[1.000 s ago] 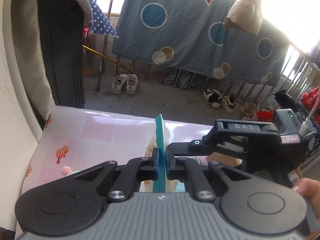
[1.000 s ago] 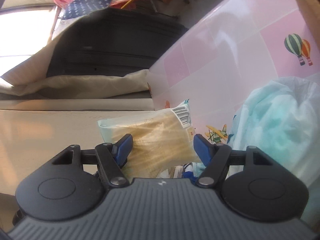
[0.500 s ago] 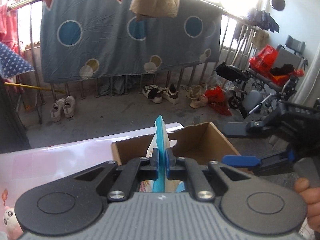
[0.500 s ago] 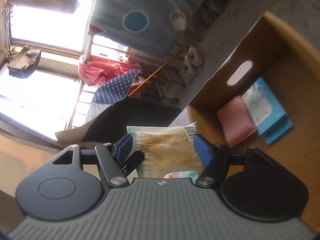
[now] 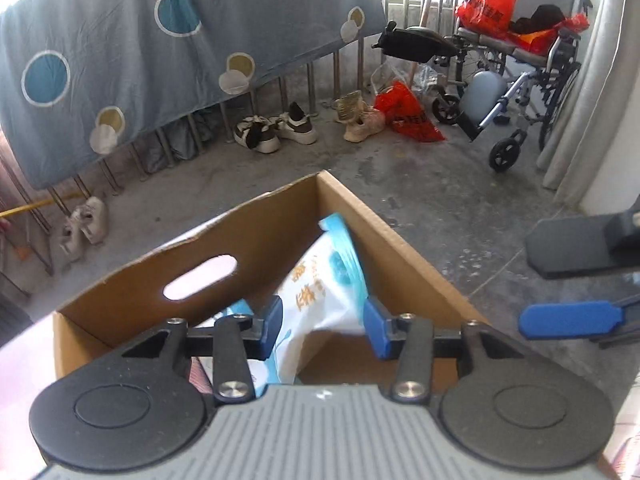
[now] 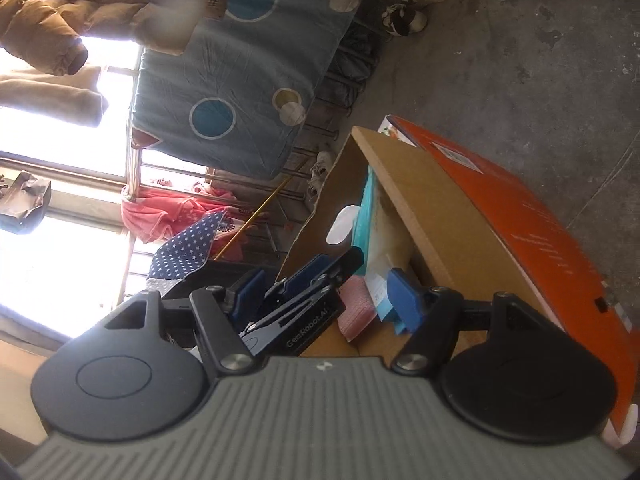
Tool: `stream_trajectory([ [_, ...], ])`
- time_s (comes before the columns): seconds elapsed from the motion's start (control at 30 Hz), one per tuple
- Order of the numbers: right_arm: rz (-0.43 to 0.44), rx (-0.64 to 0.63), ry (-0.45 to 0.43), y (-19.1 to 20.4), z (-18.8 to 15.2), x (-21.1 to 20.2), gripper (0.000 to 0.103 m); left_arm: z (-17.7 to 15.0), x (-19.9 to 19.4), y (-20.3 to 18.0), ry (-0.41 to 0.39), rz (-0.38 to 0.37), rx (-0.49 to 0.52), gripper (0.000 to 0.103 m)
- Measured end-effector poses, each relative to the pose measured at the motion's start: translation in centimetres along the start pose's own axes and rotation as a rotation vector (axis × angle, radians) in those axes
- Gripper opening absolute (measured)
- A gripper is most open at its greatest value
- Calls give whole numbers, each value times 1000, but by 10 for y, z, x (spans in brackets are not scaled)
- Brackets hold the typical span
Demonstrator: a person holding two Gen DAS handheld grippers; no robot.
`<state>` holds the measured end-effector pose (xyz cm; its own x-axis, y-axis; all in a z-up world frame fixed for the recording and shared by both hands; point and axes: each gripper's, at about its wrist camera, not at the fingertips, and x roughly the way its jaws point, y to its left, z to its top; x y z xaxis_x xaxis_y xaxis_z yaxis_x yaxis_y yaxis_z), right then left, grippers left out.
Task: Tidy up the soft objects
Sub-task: 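Lower the snack bag into the cardboard box and open the right gripper, then push the items down inside the box with the right gripper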
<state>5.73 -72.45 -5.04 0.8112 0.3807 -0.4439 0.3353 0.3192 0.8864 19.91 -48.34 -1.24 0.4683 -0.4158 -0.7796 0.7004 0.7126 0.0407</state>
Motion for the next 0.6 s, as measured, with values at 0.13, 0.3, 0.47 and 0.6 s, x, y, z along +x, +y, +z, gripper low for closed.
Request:
stream_trajectory([
  [0.13, -7, 0, 0, -9, -4, -5, 68, -7, -23, 16, -14, 11, -7, 47],
  [0.3, -8, -47, 17, 10, -19, -3, 68, -21, -70, 46, -53, 51, -38, 47],
  [0.47, -50, -106, 60, 33, -41, 17, 66, -48, -121, 84, -86, 114, -79, 50],
  [0.6, -123, -174, 88, 50, -59, 46, 58, -77, -155, 118, -106, 154, -162, 53],
])
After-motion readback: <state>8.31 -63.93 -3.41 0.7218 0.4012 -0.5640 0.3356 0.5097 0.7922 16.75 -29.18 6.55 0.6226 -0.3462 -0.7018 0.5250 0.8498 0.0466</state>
